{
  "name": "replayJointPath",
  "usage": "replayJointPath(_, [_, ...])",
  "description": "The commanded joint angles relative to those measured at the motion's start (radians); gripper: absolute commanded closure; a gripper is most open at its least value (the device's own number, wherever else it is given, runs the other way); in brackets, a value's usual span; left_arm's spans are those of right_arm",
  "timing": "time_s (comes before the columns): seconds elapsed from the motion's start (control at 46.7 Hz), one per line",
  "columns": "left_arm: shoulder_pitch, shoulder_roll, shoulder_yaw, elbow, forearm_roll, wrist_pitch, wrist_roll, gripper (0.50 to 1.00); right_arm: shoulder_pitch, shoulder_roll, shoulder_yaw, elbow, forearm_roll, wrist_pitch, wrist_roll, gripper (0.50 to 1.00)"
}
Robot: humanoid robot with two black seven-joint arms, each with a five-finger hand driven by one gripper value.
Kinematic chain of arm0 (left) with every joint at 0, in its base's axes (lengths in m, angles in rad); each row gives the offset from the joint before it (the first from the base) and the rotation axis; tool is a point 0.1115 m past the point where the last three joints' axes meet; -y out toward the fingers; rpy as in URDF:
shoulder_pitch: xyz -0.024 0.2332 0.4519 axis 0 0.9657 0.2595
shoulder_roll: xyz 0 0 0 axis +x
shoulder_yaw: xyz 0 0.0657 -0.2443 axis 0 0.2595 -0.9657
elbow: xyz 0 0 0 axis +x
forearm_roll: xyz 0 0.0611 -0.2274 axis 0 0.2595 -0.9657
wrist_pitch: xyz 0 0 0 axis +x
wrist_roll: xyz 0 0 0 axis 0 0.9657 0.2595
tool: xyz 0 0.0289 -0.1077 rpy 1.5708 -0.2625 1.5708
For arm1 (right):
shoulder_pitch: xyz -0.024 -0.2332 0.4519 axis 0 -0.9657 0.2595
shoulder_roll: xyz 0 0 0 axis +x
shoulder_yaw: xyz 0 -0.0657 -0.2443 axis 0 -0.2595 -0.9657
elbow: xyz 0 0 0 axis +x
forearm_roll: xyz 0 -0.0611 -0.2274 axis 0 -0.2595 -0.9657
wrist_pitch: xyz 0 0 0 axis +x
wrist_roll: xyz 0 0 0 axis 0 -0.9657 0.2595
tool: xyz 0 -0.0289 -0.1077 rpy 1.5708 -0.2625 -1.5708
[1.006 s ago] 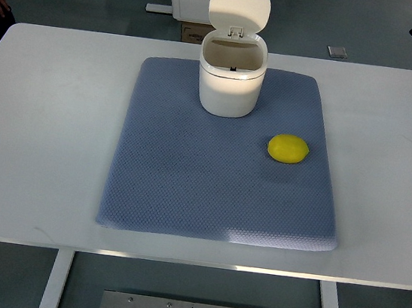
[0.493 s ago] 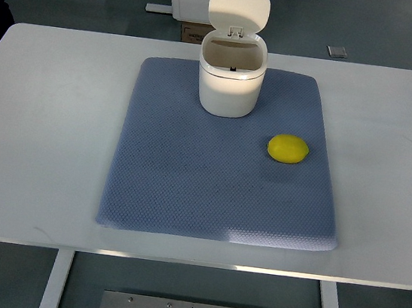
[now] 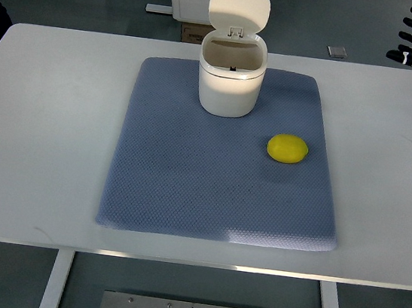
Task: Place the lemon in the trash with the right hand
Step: 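Move the open right hand down toward the yellow lemon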
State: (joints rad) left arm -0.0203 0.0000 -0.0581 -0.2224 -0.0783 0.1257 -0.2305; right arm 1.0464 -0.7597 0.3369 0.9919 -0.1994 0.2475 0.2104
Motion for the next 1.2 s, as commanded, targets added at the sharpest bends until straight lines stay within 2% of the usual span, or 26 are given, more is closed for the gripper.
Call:
replayJointPath(0.0, [-0.001, 0.000, 0.000, 0.000, 0.000, 0.000, 0.000, 0.500, 0.000, -0.024, -0.032, 0.043, -0.060, -0.004, 0.018, 0.500])
replayJointPath(0.3, [-0.001, 0.000, 0.000, 0.000, 0.000, 0.000, -0.001, 0.500, -0.008, -0.112, -0.096, 0.232, -0.164, -0.060, 0.032, 0.500])
replayJointPath(0.578, [0.000, 0.000, 0.000, 0.000, 0.000, 0.000, -0.001, 0.500, 0.009, -0.098, -0.226, 0.303, -0.364, -0.200, 0.024, 0.500])
replayJointPath(0.707, [-0.001, 0.000, 0.000, 0.000, 0.000, 0.000, 0.000, 0.500, 0.061, -0.053, -0.329, 0.301, -0.406, -0.255, 0.023, 0.500])
replayJointPath(0.921, [0.000, 0.000, 0.000, 0.000, 0.000, 0.000, -0.001, 0.500, 0.165, 0.051, -0.522, 0.298, -0.451, -0.408, 0.023, 0.502])
replayJointPath(1.049, [0.000, 0.000, 0.000, 0.000, 0.000, 0.000, 0.000, 0.500, 0.213, 0.125, -0.627, 0.283, -0.453, -0.468, 0.023, 0.550])
replayJointPath(1.178, [-0.001, 0.000, 0.000, 0.000, 0.000, 0.000, 0.000, 0.500, 0.237, 0.189, -0.702, 0.241, -0.453, -0.527, 0.023, 0.563])
